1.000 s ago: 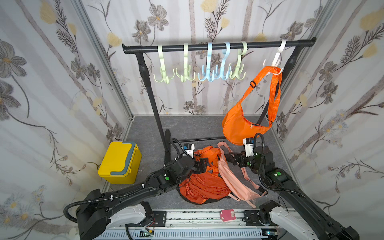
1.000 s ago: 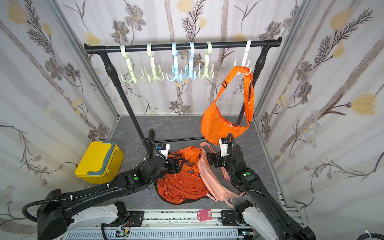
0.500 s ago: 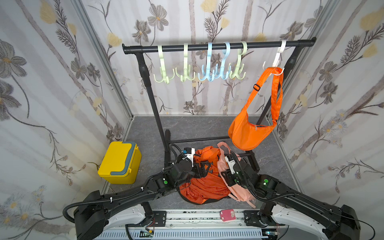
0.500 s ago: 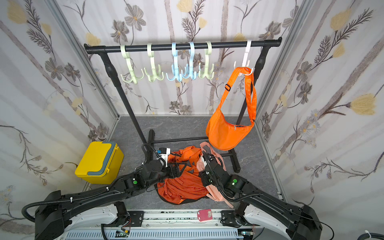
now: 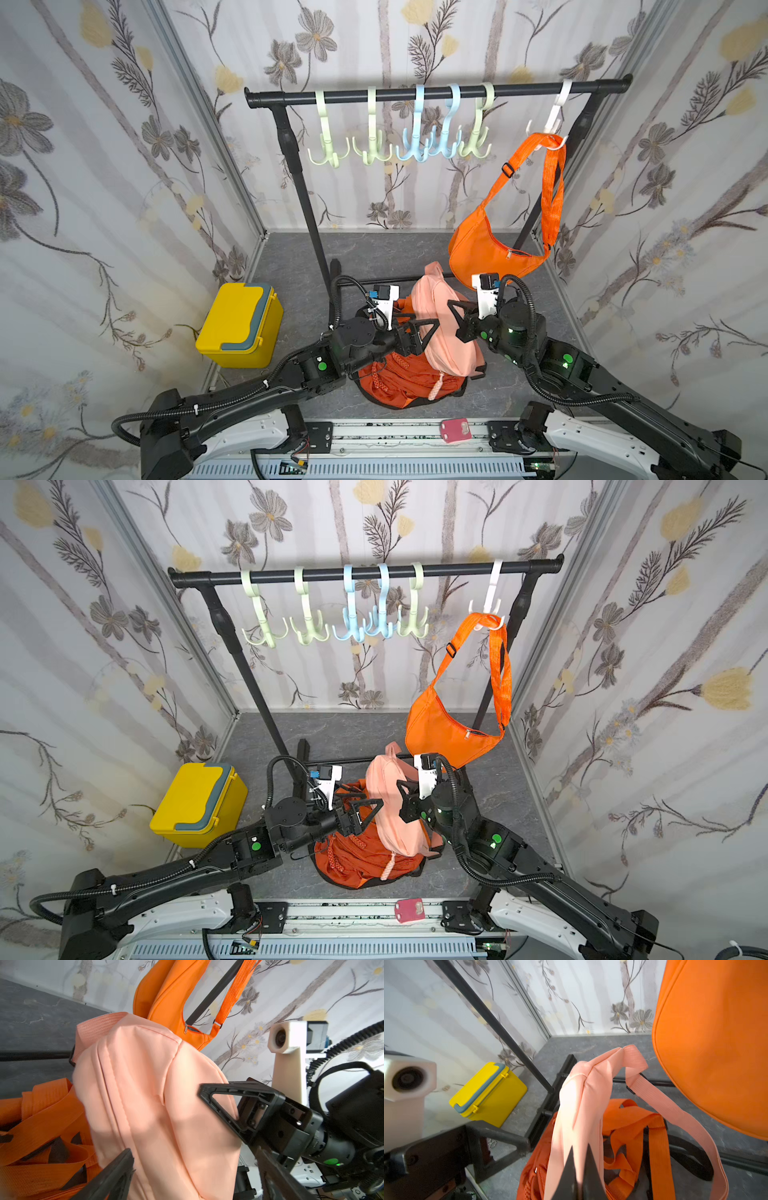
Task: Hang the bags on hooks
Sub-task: Adjust the bag at the bag, then pick up the bag from the bag.
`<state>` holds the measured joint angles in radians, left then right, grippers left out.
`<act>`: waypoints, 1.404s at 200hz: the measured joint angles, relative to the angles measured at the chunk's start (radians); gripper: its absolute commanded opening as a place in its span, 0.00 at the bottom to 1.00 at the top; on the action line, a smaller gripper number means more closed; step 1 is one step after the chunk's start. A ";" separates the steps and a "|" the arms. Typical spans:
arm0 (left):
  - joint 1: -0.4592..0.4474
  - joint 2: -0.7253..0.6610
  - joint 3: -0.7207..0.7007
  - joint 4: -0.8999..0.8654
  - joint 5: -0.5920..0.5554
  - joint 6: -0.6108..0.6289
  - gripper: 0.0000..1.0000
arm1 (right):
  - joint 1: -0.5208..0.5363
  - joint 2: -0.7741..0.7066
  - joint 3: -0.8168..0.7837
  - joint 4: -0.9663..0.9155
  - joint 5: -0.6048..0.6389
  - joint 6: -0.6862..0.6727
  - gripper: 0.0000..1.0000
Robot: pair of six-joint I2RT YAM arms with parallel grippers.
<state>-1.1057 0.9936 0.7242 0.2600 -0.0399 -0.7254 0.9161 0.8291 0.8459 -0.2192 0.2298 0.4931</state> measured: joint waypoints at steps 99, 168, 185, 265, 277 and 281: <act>0.000 -0.217 -0.063 -0.298 -0.317 -0.082 1.00 | 0.064 0.241 -0.007 0.214 -0.123 0.042 0.74; 0.023 0.141 0.117 -0.361 -0.324 -0.069 1.00 | -0.267 0.178 -0.079 0.033 0.039 0.009 0.69; 0.031 0.209 0.202 -0.371 -0.321 -0.055 1.00 | -0.302 0.224 -0.100 0.020 0.058 0.001 0.62; 0.047 0.464 0.412 -0.568 -0.326 -0.029 0.66 | -0.395 0.506 -0.144 0.052 0.048 -0.057 0.51; 0.048 0.465 0.412 -0.584 -0.329 -0.032 0.59 | -0.401 0.558 -0.130 0.068 0.039 -0.067 0.48; 0.048 0.465 0.412 -0.588 -0.331 -0.034 0.56 | -0.403 0.578 -0.123 0.074 0.038 -0.069 0.46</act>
<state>-1.0573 1.4582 1.1366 -0.3283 -0.3710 -0.7593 0.5133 1.4067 0.7231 -0.1455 0.2676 0.4244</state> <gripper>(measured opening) 0.622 0.495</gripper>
